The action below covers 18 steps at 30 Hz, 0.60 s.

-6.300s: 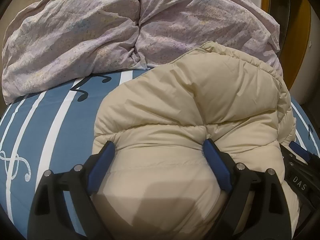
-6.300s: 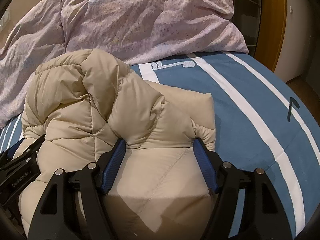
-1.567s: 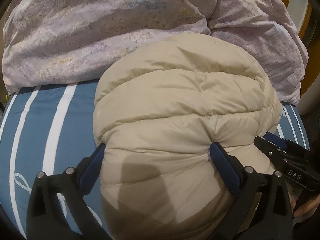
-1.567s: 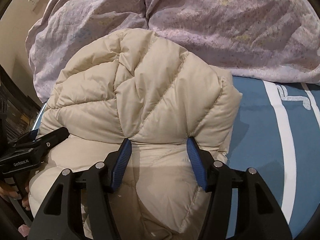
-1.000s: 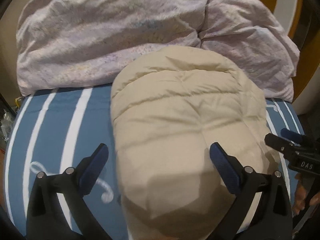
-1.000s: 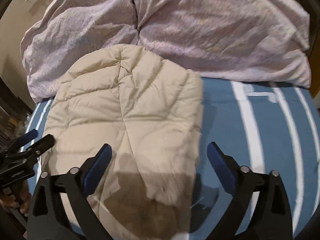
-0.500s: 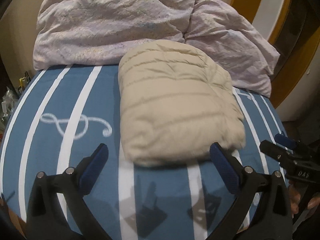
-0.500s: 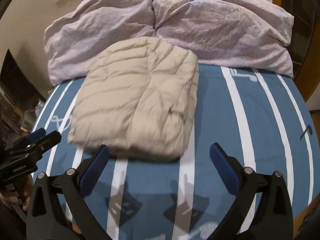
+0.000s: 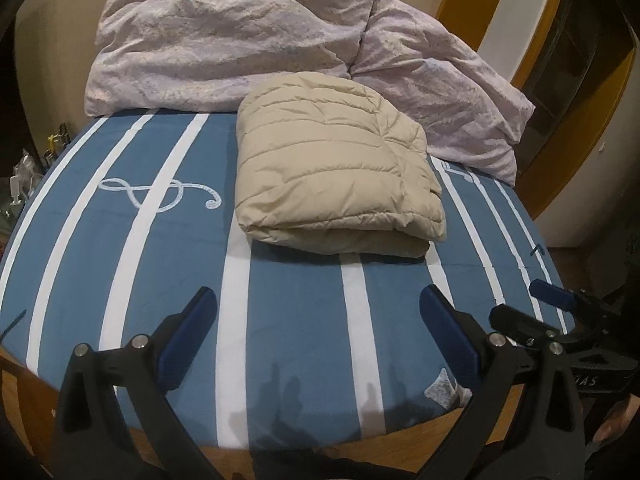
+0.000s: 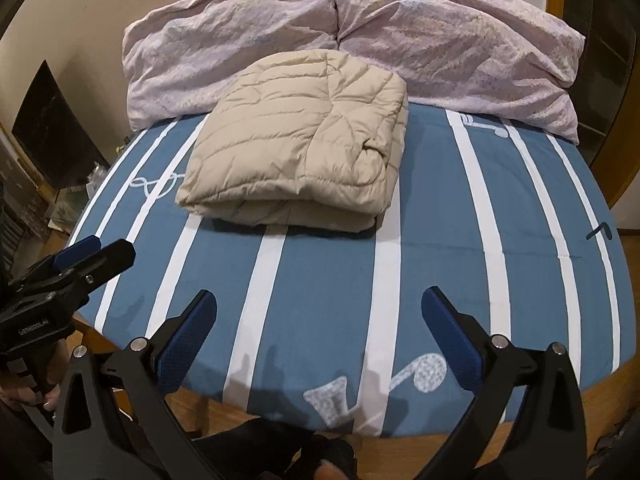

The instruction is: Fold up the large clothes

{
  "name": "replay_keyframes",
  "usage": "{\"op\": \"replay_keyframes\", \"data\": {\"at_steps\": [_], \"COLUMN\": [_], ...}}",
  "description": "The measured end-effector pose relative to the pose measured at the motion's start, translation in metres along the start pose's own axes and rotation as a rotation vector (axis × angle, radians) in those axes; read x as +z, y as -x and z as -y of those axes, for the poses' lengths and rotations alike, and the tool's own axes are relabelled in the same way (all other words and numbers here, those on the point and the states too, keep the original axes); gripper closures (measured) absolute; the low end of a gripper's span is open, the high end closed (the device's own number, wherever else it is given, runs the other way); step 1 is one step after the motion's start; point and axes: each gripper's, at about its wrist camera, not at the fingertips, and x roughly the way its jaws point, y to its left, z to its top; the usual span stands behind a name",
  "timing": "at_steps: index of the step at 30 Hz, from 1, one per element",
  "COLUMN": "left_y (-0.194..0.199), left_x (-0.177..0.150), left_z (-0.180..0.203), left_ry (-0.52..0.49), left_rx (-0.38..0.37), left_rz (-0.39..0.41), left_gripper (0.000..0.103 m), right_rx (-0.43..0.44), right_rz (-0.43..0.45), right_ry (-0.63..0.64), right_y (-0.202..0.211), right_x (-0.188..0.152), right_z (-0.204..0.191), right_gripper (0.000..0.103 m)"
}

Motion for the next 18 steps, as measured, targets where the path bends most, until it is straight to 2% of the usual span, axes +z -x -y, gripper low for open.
{"op": "replay_keyframes", "data": {"at_steps": [4, 9, 18], "left_y": [0.008, 0.012, 0.013], "left_x": [-0.006, -0.010, -0.012], "left_z": [0.000, -0.001, 0.000], "left_ry": [0.010, 0.019, 0.006], "left_rx": [0.009, 0.023, 0.008], "left_rz": [0.011, 0.016, 0.007], "left_gripper": [0.002, 0.002, 0.002], "right_rx": [0.015, 0.034, 0.032], "right_rz": [-0.013, 0.013, 0.033], "right_ry": [-0.021, -0.037, -0.069], "right_y": [0.001, 0.005, 0.007], "right_x": [-0.007, -0.010, -0.012], "right_z": [-0.001, -0.001, -0.003], "right_gripper": [0.001, 0.001, 0.001]}}
